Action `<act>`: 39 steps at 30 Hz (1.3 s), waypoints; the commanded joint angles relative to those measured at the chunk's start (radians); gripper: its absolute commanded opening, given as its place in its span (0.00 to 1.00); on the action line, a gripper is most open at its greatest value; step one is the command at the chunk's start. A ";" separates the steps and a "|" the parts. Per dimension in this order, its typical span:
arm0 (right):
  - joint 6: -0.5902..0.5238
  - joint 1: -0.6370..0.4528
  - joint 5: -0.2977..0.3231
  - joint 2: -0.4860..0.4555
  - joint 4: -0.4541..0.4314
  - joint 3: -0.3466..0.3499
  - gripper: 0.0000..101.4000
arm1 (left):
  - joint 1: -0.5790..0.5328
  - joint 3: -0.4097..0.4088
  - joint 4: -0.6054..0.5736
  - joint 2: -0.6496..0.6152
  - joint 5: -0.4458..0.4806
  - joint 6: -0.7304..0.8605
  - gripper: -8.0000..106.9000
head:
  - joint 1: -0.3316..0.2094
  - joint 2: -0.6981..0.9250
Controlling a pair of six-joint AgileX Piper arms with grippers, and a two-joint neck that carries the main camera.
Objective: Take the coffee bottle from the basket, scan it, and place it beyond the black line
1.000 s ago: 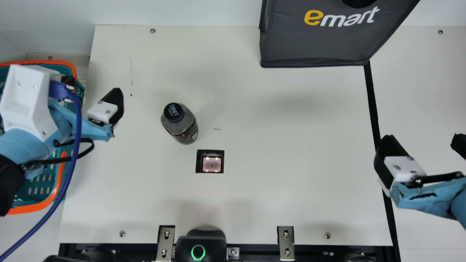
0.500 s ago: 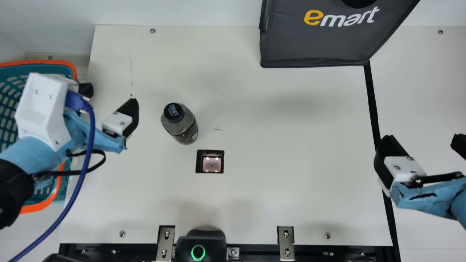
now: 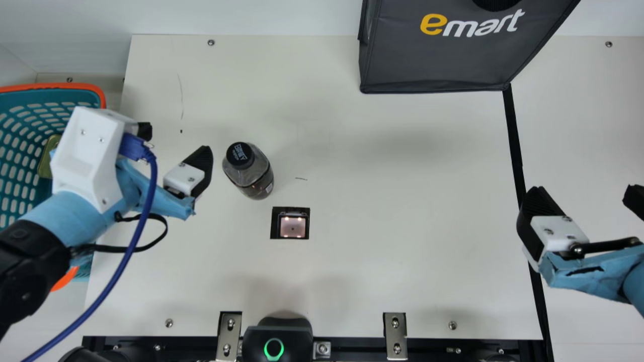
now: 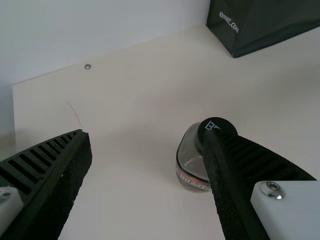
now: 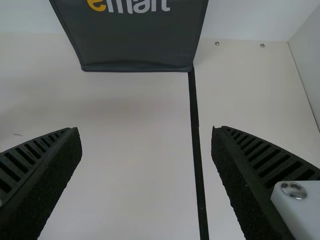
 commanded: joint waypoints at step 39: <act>0.000 0.000 0.000 0.000 0.000 0.000 0.90 | -0.295 -0.025 0.435 0.173 0.028 -0.643 0.85 | -0.026 -0.001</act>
